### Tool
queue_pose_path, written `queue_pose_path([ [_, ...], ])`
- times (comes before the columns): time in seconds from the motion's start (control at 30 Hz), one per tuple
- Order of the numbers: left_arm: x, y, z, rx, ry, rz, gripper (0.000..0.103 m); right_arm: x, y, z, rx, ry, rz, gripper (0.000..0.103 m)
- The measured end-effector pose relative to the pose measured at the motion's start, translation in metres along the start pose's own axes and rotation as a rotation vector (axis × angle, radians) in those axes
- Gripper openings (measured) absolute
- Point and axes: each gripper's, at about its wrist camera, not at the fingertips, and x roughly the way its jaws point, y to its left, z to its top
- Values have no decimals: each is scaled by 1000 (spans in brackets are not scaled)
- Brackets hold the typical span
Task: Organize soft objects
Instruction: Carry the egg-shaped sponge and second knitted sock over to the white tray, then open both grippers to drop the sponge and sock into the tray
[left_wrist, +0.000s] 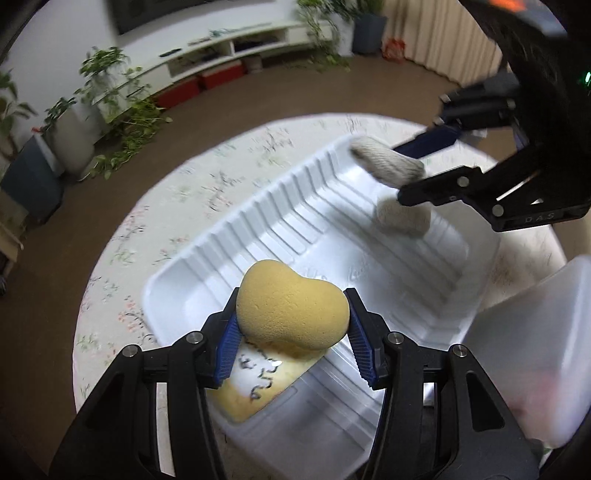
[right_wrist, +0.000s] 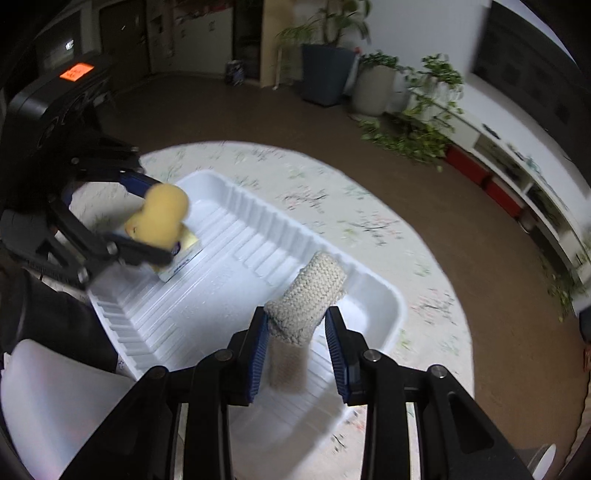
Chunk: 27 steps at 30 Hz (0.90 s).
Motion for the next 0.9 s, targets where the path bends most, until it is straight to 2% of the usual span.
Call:
queue_pose_path([
  [0.23, 14, -3, 4, -3, 11, -3, 50, 27, 13, 3, -45, 66, 20, 34],
  [0.4, 16, -3, 2, -11, 15, 4, 55, 36, 12, -3, -48, 92, 17, 34],
  [0.5, 18, -2, 2, -18, 22, 10, 59, 36, 9, -5, -38, 88, 24, 35],
  [0.57, 21, 0, 2, -23, 23, 2, 68, 36, 10, -4, -37, 88, 20, 35],
  [0.67, 21, 0, 2, -26, 17, -11, 73, 36, 10, -2, -42, 83, 10, 36],
  [0.9, 7, 5, -3, -49, -17, 0, 73, 23, 4, -4, -26, 44, 0, 38],
])
